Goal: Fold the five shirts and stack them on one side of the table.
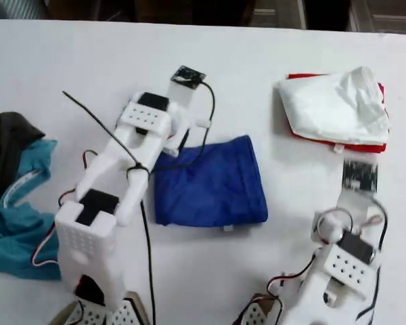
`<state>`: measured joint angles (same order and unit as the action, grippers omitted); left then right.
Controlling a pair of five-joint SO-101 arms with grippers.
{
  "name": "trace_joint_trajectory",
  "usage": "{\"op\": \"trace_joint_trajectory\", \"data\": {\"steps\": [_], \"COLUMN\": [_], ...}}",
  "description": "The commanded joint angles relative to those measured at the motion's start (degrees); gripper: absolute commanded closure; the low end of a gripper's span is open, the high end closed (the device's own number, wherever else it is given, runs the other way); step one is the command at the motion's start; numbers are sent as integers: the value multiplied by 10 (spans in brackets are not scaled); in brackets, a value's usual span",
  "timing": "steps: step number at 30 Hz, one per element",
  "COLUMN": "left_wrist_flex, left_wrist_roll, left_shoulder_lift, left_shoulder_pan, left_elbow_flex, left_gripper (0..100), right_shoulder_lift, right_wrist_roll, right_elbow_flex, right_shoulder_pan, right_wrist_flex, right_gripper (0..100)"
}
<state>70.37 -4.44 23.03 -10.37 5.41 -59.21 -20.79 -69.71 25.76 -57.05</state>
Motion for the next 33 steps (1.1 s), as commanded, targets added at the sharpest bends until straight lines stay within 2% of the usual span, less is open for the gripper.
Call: {"op": "trace_joint_trajectory", "data": {"steps": [1,5,10,21,27,33], "left_wrist_flex": [-34,-113,-154,-199,-201,-201], "left_wrist_roll": [1,1,3,4,4,4], "left_shoulder_lift": [-38,-38,-42,-38,-38,-37], "left_shoulder_pan": [12,12,19,81,77,76], "left_elbow_flex": [-2,-68,-123,-150,-156,-157], "left_gripper": [973,973,973,973,973,973], "right_shoulder_lift": [-7,6,117,497,566,638], "right_wrist_roll": [45,83,98,99,100,99], "right_elbow_flex": [117,156,213,513,604,600], "right_shoulder_pan": [-137,-241,-313,-372,-403,-400], "right_wrist_flex": [-45,-20,28,-3,-37,-38], "right_gripper": [980,980,980,980,980,979]}}
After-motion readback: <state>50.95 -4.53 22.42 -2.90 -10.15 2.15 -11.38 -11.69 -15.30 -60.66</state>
